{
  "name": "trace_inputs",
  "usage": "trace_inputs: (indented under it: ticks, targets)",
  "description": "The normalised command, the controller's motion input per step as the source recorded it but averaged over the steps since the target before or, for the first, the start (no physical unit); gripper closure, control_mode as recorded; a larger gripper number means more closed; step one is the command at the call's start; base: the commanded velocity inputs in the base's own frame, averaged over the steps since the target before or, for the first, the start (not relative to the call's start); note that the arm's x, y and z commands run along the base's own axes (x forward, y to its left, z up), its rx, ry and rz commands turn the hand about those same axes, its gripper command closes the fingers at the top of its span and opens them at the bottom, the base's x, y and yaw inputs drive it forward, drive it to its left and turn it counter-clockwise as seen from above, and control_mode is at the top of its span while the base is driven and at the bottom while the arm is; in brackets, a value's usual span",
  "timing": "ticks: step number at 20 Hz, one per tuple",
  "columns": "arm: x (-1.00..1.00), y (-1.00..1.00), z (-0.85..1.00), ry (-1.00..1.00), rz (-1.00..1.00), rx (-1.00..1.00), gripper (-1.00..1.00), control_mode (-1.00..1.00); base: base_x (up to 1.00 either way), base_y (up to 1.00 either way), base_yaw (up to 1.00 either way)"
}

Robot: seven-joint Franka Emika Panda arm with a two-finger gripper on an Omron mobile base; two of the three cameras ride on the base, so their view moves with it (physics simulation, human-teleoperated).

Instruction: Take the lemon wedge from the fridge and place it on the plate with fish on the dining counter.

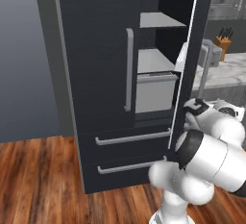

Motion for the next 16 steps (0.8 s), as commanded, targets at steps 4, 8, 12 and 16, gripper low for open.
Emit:
trace_inputs:
  ticks: [4, 8, 12, 16]
  targets:
    - [-0.36, -0.36, 1.0, 0.11, -0.2, 0.02, -1.0, -1.0, 0.0, 0.0, 0.0]
    - [-0.21, -0.07, 1.0, 0.08, -0.03, 0.1, -1.0, -1.0, 0.0, 0.0, 0.0]
    - [-0.12, 0.32, 1.0, 0.09, 0.02, 0.29, -1.0, -1.0, 0.0, 0.0, 0.0]
    - [-0.24, 0.89, 1.0, 0.06, 0.05, 0.28, -1.0, -1.0, 0.0, 0.0, 0.0]
